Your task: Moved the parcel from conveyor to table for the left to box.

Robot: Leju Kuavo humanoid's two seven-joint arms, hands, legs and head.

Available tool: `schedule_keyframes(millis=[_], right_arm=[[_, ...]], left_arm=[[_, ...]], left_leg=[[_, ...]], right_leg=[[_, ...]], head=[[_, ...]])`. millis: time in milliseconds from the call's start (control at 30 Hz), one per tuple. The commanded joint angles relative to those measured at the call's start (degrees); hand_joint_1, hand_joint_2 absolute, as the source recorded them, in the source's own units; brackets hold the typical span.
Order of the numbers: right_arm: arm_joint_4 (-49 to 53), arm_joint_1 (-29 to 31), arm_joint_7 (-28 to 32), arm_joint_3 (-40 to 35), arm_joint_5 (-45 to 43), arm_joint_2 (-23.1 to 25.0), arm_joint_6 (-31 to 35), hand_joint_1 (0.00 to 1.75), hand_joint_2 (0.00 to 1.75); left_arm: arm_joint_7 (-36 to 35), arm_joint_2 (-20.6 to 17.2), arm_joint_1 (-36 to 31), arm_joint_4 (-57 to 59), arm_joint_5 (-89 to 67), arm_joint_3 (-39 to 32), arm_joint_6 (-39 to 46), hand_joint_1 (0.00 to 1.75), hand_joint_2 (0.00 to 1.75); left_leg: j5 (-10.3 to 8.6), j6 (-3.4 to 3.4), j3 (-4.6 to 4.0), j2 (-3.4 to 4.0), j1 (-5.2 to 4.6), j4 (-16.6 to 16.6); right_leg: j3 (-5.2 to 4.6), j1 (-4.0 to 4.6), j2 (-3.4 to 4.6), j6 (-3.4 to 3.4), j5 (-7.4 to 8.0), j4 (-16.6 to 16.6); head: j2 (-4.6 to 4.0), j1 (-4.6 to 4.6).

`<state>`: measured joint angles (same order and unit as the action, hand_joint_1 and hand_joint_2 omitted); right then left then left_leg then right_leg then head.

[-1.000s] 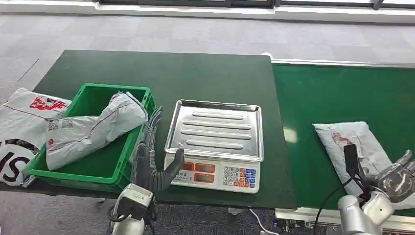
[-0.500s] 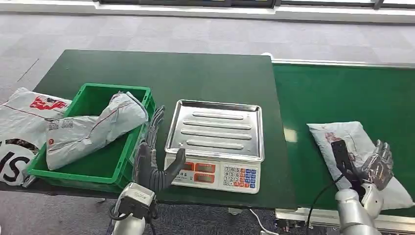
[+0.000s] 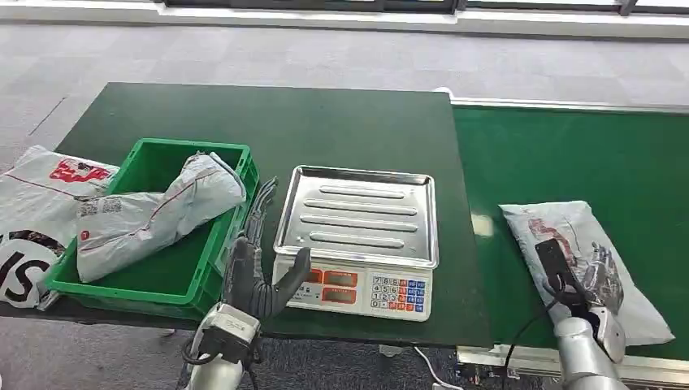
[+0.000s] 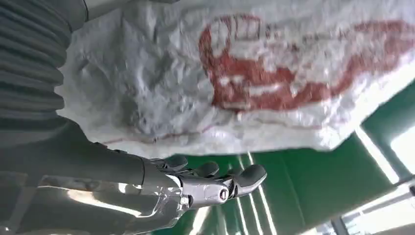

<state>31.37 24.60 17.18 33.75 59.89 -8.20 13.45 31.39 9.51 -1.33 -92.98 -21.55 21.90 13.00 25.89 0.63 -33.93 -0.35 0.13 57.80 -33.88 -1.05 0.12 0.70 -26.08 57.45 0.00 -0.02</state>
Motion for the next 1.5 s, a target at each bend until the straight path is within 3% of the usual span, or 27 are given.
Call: schedule_keyframes(millis=[33, 533, 733, 933, 967, 1300, 1500], right_arm=[[-5.3, 1.4, -0.6, -3.2, 0.5, -0.9, -2.9, 0.00, 1.75], [-4.9, 1.5, -1.7, -3.2, 0.7, -0.9, -2.6, 0.00, 1.75], [-8.4, 2.0, -15.3, -6.5, 8.2, -2.0, -8.3, 0.00, 1.75], [-7.8, 3.4, -16.3, -6.4, 9.4, -1.7, -8.8, 0.03, 1.75], [-7.8, 3.6, -16.4, -6.4, 9.4, -1.7, -8.9, 1.75, 1.75], [-4.7, 2.8, -14.8, -5.6, 9.8, -0.8, -8.3, 1.75, 1.75], [2.9, 1.5, -14.3, -4.0, 10.1, 1.2, -3.3, 1.75, 1.75]], left_arm=[[0.1, -1.2, -1.5, 3.2, 0.1, -2.2, -0.3, 0.00, 1.75], [0.1, -0.9, -0.2, 1.3, -0.1, -2.7, 0.1, 0.00, 1.75], [-1.0, 0.0, 0.4, 1.1, -1.5, -3.2, 0.2, 0.00, 1.75], [-1.7, 0.3, 1.6, -1.4, -2.4, -4.2, 1.0, 0.00, 1.75], [-1.8, 0.3, 1.6, -1.6, -2.5, -4.2, 1.0, 0.00, 1.75], [-3.5, 0.6, 2.1, -4.3, -3.5, -5.1, -0.1, 0.00, 1.75], [-4.1, 0.9, 2.7, -5.8, -3.9, -5.6, -0.5, 0.00, 1.75]], left_leg=[[0.01, 0.03, 0.18, 0.08, 0.07, -0.1], [0.02, 0.01, 0.13, 0.11, 0.03, -0.1], [0.03, 0.01, 0.18, 0.13, 0.05, -0.1], [0.02, 0.00, 0.22, 0.10, 0.07, -0.1], [0.01, -0.01, 0.19, 0.03, 0.06, -0.1], [0.01, -0.10, 0.15, 0.01, 0.03, 0.0], [-0.01, -0.08, 0.23, 0.04, 0.07, -0.1]], right_leg=[[0.18, 0.08, 0.04, -0.09, 0.02, -0.1], [0.13, 0.05, 0.07, -0.07, 0.01, -0.1], [0.18, 0.07, 0.08, -0.08, 0.02, -0.1], [0.26, 0.09, 0.05, -0.06, 0.04, -0.2], [0.25, 0.07, 0.00, -0.04, 0.03, -0.2], [0.31, 0.05, -0.07, 0.06, 0.02, -0.1], [0.39, 0.09, -0.06, 0.01, 0.06, -0.3]], head=[[0.02, 0.00], [0.02, 0.00], [0.02, 0.00], [0.00, 0.00], [0.00, -0.02], [0.02, 0.00], [0.02, 0.00]])
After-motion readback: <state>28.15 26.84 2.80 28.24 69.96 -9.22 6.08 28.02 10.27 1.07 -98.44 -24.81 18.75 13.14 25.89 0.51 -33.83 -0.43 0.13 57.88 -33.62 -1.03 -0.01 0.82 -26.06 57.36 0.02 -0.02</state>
